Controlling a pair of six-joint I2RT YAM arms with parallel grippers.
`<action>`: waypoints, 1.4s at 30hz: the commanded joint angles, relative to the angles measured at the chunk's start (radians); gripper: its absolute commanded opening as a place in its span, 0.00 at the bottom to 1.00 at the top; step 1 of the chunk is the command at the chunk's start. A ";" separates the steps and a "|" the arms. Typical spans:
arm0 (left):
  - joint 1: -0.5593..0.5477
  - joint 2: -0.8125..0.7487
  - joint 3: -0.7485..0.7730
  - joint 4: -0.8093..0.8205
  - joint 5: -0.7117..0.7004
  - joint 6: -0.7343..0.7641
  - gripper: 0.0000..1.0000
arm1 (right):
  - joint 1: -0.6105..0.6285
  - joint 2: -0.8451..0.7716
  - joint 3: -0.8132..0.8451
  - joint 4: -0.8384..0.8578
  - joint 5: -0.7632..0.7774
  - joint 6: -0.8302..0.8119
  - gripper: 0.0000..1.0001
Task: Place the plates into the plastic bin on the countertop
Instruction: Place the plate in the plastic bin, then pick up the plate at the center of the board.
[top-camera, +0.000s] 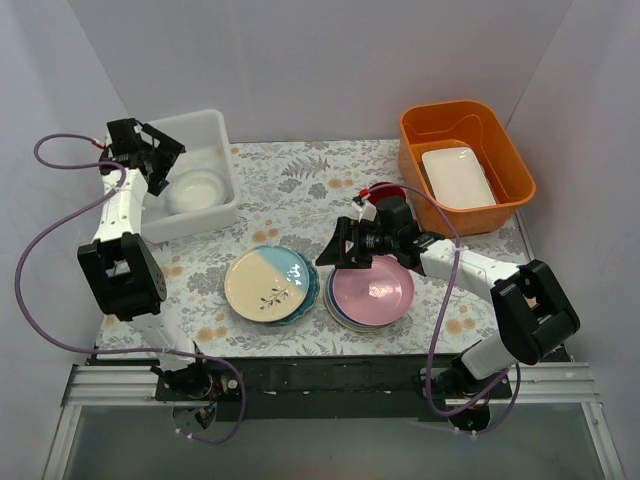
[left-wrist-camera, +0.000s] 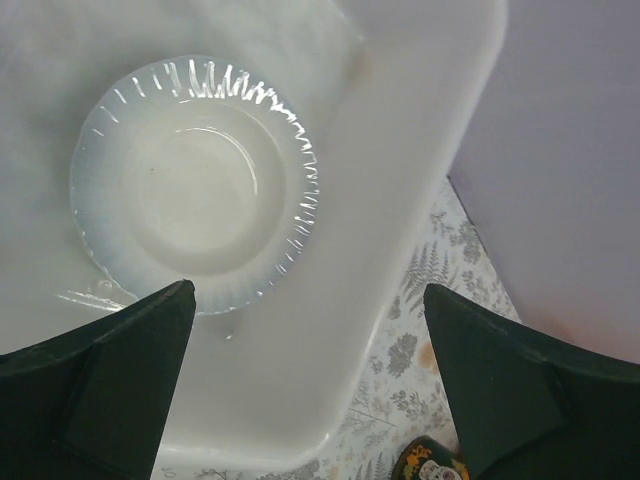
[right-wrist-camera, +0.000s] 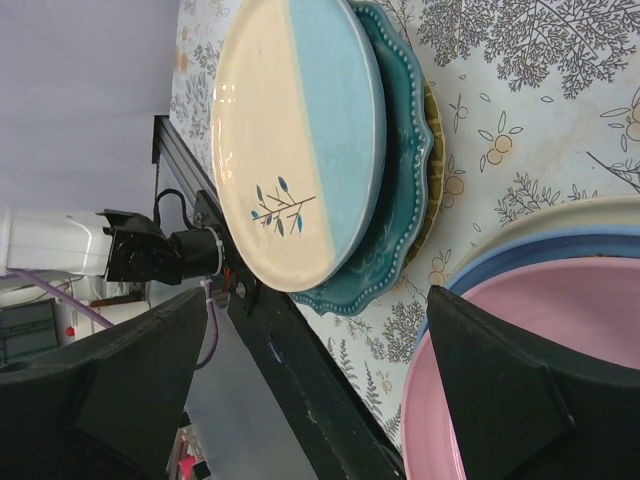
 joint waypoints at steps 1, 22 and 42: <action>0.003 -0.138 0.038 -0.063 0.082 0.050 0.98 | 0.000 -0.027 0.044 -0.008 -0.011 0.003 0.98; -0.075 -0.753 -0.624 -0.132 0.345 -0.045 0.98 | 0.028 -0.116 0.050 -0.100 0.003 -0.029 0.93; -0.127 -1.051 -0.862 -0.296 0.259 -0.039 0.97 | 0.061 -0.084 0.069 -0.153 0.025 -0.024 0.76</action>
